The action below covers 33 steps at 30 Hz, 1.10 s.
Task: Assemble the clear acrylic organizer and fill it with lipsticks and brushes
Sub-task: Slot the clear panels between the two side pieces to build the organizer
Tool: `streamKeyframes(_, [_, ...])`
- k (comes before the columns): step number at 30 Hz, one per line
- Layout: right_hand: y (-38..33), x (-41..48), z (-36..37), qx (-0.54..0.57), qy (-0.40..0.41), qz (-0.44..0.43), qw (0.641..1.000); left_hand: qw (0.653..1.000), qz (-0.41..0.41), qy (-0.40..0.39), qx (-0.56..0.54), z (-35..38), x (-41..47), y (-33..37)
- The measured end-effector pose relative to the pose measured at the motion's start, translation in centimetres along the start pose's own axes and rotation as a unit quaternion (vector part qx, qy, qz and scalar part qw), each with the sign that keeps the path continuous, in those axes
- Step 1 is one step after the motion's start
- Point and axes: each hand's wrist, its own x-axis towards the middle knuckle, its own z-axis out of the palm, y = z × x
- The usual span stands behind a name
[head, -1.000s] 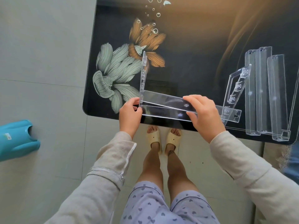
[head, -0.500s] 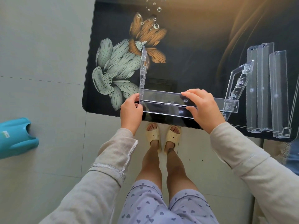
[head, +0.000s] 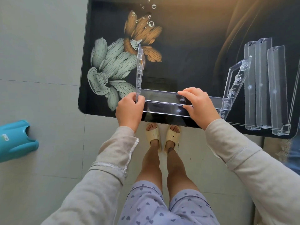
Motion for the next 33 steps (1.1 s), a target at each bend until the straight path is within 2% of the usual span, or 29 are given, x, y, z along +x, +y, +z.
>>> streamKeyframes(5, [0.4,0.1,0.2,0.006,0.005,-0.001,1.0,0.995,-0.015,0.015,0.097,0.4,1.4,1.0])
streamKeyframes(9, [0.5,-0.2,0.5,0.013,0.013,-0.004,1.0,0.991,0.012,0.019,0.132,0.6,1.7,1.0])
streamKeyframes(11, [0.6,-0.8,0.4,0.028,0.044,0.002,0.999,0.989,0.027,0.019,0.141,0.7,1.6,0.9])
streamKeyframes(12, [0.6,-1.3,0.1,0.051,0.079,0.014,0.995,0.989,0.031,0.021,0.142,0.8,1.6,0.8])
streamKeyframes(14, [1.0,-2.5,-0.4,0.109,0.199,0.06,0.972,0.988,0.04,0.024,0.145,0.9,1.6,0.7])
streamKeyframes(16, [2.0,-3.8,-0.9,0.154,0.332,0.129,0.922,0.987,0.049,0.029,0.15,1.0,1.6,0.8])
streamKeyframes(18, [3.2,-4.7,-1.4,0.191,0.397,0.237,0.866,0.986,0.055,0.034,0.156,1.1,1.4,0.9])
streamKeyframes(20, [4.5,-5.0,-1.4,0.239,0.37,0.351,0.826,0.985,0.06,0.039,0.158,1.1,1.3,0.9])
streamKeyframes(22, [5.9,-5.0,-1.0,0.268,0.287,0.417,0.82,0.985,0.061,0.04,0.154,1.1,1.3,0.9])
streamKeyframes(24, [6.4,-5.0,-0.7,0.269,0.238,0.416,0.836,0.986,0.064,0.043,0.151,1.2,1.3,0.8])
streamKeyframes(27, [6.3,-4.9,-0.6,0.253,0.239,0.392,0.851,0.986,0.066,0.045,0.148,1.3,1.2,0.7])
streamKeyframes(33, [6.6,-4.2,-0.7,0.188,0.221,0.395,0.871,0.986,0.067,0.056,0.143,1.6,1.2,0.5])
